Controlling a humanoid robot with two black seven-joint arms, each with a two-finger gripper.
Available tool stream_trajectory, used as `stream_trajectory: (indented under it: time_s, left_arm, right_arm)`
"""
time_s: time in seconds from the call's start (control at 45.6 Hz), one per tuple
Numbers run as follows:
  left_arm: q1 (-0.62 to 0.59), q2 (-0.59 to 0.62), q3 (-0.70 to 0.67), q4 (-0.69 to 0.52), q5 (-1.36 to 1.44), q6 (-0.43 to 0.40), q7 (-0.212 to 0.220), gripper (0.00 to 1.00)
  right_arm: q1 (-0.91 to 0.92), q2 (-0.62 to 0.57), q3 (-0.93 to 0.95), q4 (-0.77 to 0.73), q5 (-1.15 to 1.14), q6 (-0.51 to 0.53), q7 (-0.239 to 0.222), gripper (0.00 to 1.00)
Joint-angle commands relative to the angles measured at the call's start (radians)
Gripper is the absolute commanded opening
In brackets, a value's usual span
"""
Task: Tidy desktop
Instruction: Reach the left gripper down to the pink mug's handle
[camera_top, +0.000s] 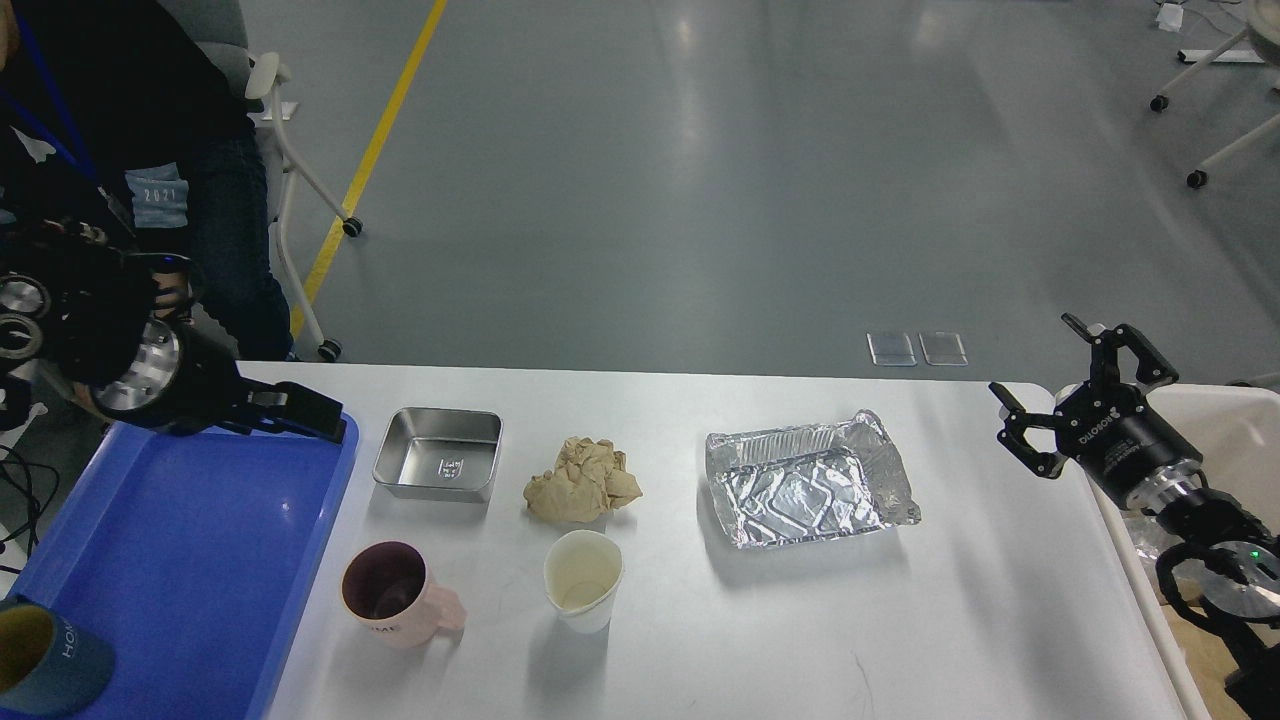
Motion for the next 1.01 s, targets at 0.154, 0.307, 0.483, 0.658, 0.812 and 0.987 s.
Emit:
stream_trajectory:
  time_s: [0.154,0.307,0.483,0.658,0.812,0.987]
  left_arm:
    - [0.005,-0.044,0.095,-0.003,0.016,-0.004,0.023,0.99]
    - [0.013,-0.032,0.100,-0.002,0.013,-0.004,0.025,0.99]
    - [0.025,-0.031,0.115,0.001,0.015,-0.004,0.028,0.99]
    - [0.062,-0.032,0.120,0.001,0.019,-0.004,0.028,0.98]
    - [0.094,-0.040,0.120,0.001,0.030,-0.001,0.028,0.98]
    - [0.122,-0.040,0.120,0.003,0.035,0.014,0.029,0.98]
  right_arm:
    - [-0.002,-0.016,-0.001,-0.002,0.000,0.000,0.000,1.00]
    - [-0.001,-0.011,-0.003,-0.002,0.000,0.000,0.000,1.00]
    - [-0.002,-0.010,-0.006,-0.002,0.000,0.000,0.000,1.00]
    - [-0.004,-0.013,-0.006,-0.002,0.000,0.000,0.000,1.00]
    - [-0.010,-0.013,-0.006,-0.002,0.000,0.000,-0.001,1.00]
    - [-0.016,-0.011,-0.007,-0.002,0.000,0.001,0.000,1.00]
